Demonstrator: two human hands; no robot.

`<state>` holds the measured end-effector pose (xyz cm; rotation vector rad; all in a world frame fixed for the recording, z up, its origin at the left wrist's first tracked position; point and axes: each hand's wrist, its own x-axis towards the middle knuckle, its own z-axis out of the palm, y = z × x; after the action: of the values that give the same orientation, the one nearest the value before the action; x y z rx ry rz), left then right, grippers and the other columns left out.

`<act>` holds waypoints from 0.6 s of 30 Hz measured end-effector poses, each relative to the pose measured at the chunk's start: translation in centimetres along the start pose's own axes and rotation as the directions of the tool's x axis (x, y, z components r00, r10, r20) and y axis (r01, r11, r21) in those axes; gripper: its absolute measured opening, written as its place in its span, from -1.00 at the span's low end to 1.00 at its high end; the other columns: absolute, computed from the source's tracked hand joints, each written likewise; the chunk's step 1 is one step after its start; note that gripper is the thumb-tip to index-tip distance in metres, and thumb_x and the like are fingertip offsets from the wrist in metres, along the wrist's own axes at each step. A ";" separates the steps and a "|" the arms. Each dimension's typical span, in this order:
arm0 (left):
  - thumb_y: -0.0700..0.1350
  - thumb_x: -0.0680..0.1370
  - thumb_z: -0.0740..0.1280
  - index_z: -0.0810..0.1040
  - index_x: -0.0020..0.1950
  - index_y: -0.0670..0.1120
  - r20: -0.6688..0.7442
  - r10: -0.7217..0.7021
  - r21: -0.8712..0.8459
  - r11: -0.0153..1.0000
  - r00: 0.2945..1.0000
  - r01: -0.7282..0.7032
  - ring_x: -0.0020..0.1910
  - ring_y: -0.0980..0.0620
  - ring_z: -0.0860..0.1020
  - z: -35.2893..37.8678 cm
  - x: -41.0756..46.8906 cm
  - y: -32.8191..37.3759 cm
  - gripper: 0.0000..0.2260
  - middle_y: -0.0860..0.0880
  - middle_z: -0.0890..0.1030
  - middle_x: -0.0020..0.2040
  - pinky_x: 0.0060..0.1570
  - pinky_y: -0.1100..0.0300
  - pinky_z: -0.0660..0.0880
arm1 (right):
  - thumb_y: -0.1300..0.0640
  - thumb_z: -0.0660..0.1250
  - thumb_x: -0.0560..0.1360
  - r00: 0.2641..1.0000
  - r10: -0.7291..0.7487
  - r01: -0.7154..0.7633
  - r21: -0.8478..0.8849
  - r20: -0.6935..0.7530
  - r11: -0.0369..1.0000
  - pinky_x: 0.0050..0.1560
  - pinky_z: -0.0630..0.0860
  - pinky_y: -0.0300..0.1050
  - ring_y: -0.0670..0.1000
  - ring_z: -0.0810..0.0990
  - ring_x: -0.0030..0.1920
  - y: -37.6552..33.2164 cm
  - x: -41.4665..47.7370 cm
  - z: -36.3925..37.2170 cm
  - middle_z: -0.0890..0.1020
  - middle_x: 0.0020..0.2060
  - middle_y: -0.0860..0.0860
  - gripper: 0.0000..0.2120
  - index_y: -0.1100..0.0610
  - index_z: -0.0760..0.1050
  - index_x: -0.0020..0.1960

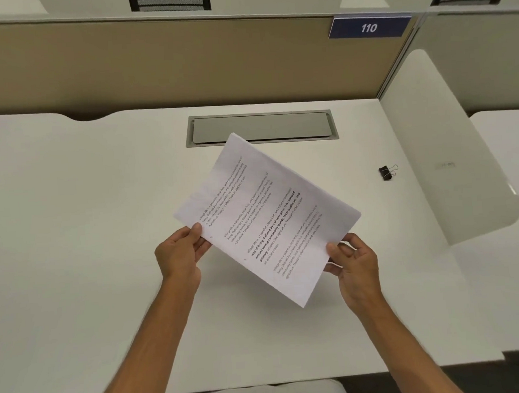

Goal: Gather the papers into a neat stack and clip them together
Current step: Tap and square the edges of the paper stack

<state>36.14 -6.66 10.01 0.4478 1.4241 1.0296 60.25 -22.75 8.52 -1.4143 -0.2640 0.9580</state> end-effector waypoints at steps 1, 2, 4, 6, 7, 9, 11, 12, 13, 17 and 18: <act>-0.32 0.52 0.45 0.64 -0.02 -0.25 -0.003 0.021 0.031 0.999 1.000 -0.021 -0.20 -0.02 0.72 0.2 0.0 0.2 -0.94 -0.14 0.72 -0.09 -0.17 0.15 0.69 | 0.41 0.31 0.56 1.000 0.016 -0.016 0.006 0.014 1.000 -0.23 0.64 -0.01 0.13 0.70 -0.15 0.2 -0.2 -0.2 0.71 -0.06 0.16 -0.83 0.20 0.52 0.07; -0.32 0.52 0.44 0.64 -0.09 -0.22 -0.003 0.046 0.062 0.997 0.999 -0.045 -0.23 -0.01 0.71 0.4 0.0 0.4 -0.96 -0.12 0.72 -0.14 -0.18 0.16 0.69 | 0.41 0.32 0.55 0.999 0.034 -0.034 0.015 0.031 0.999 -0.20 0.65 0.00 0.14 0.70 -0.13 0.3 -0.4 -0.3 0.71 -0.04 0.17 -0.82 0.20 0.51 0.09; -0.33 0.52 0.44 0.63 -0.17 -0.18 0.010 0.097 0.120 0.988 0.995 -0.098 -0.27 0.00 0.68 1.0 0.3 0.8 -0.90 -0.10 0.70 -0.19 -0.24 0.21 0.67 | 0.42 0.33 0.53 0.996 0.064 -0.067 0.034 0.064 0.997 -0.16 0.66 0.01 0.15 0.70 -0.09 0.4 -0.7 -0.8 0.70 0.00 0.19 -0.80 0.21 0.51 0.11; -0.33 0.52 0.44 0.64 -0.19 -0.18 0.041 0.130 0.151 0.979 0.991 -0.135 -0.30 0.00 0.66 1.6 0.7 1.2 -0.89 -0.11 0.69 -0.19 -0.29 0.25 0.63 | 0.43 0.35 0.51 0.992 0.089 -0.094 0.056 0.089 0.994 -0.12 0.65 0.03 0.14 0.70 -0.09 0.3 -0.9 -1.4 0.71 -0.03 0.17 -0.75 0.20 0.51 0.13; -0.33 0.51 0.45 0.64 -0.18 -0.17 0.057 0.138 0.165 0.975 0.989 -0.146 -0.32 0.01 0.66 1.9 0.9 1.4 -0.89 -0.12 0.68 -0.19 -0.30 0.26 0.63 | 0.43 0.35 0.51 0.990 0.100 -0.106 0.067 0.096 0.992 -0.10 0.65 0.04 0.13 0.70 -0.10 0.2 -1.0 -1.7 0.71 -0.09 0.13 -0.73 0.18 0.50 0.14; -0.34 0.51 0.44 0.64 -0.17 -0.16 0.088 0.139 0.192 0.969 0.986 -0.154 -0.35 0.04 0.67 2.6 1.3 1.7 -0.89 -0.11 0.69 -0.19 -0.30 0.26 0.63 | 0.38 0.36 0.52 0.990 0.110 -0.118 0.087 0.093 0.989 -0.06 0.63 0.09 0.11 0.68 -0.15 0.0 -0.9 -2.3 0.69 -0.19 0.05 -0.74 0.13 0.49 0.13; -0.34 0.51 0.44 0.63 -0.17 -0.16 0.125 0.123 0.223 0.963 0.984 -0.149 -0.33 0.02 0.67 3.3 1.7 1.9 -0.89 -0.11 0.68 -0.20 -0.29 0.24 0.64 | 0.29 0.36 0.55 0.991 0.121 -0.126 0.108 0.052 0.986 -0.04 0.62 0.12 0.10 0.67 -0.18 -0.2 -0.7 -3.2 0.69 -0.14 0.06 -0.82 0.12 0.50 0.12; -0.35 0.50 0.44 0.62 -0.18 -0.17 0.150 0.112 0.241 0.959 0.982 -0.146 -0.29 -0.02 0.66 3.7 2.0 1.9 -0.89 -0.13 0.68 -0.19 -0.29 0.24 0.64 | 0.24 0.35 0.56 0.991 0.133 -0.134 0.116 0.020 0.984 -0.04 0.63 0.12 0.09 0.67 -0.18 -0.4 -0.5 -3.7 0.69 -0.11 0.06 -0.85 0.13 0.52 0.13; -0.35 0.50 0.45 0.62 -0.18 -0.18 0.178 0.099 0.264 0.954 0.979 -0.145 -0.26 -0.06 0.65 4.1 2.2 1.8 -0.89 -0.15 0.67 -0.17 -0.29 0.23 0.65 | 0.20 0.35 0.58 0.990 0.144 -0.141 0.116 -0.014 0.983 -0.06 0.63 0.10 0.09 0.66 -0.16 -0.5 -0.2 -4.2 0.69 -0.10 0.05 -0.86 0.15 0.54 0.13; -0.35 0.49 0.45 0.63 -0.16 -0.27 0.272 0.060 0.353 0.922 0.960 -0.158 -0.21 -0.14 0.64 5.9 3.1 1.1 -0.95 -0.21 0.68 -0.12 -0.31 0.23 0.64 | 0.17 0.33 0.59 0.981 0.116 -0.117 -0.001 -0.158 0.993 -0.12 0.58 0.01 0.12 0.63 -0.09 -1.0 1.0 -6.5 0.67 -0.08 0.16 -0.80 0.28 0.60 0.11; -0.35 0.49 0.46 0.63 -0.16 -0.27 0.286 0.054 0.370 0.915 0.957 -0.162 -0.21 -0.15 0.65 6.4 3.2 0.8 -0.95 -0.20 0.69 -0.12 -0.30 0.23 0.64 | 0.19 0.34 0.58 0.977 0.086 -0.097 -0.046 -0.196 0.994 -0.10 0.58 0.02 0.13 0.64 -0.10 -1.1 1.3 -7.0 0.69 -0.10 0.19 -0.82 0.28 0.61 0.08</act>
<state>41.38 -1.70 9.84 0.9350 1.3655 0.7326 66.22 -26.65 7.69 -1.5704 -0.0811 0.8856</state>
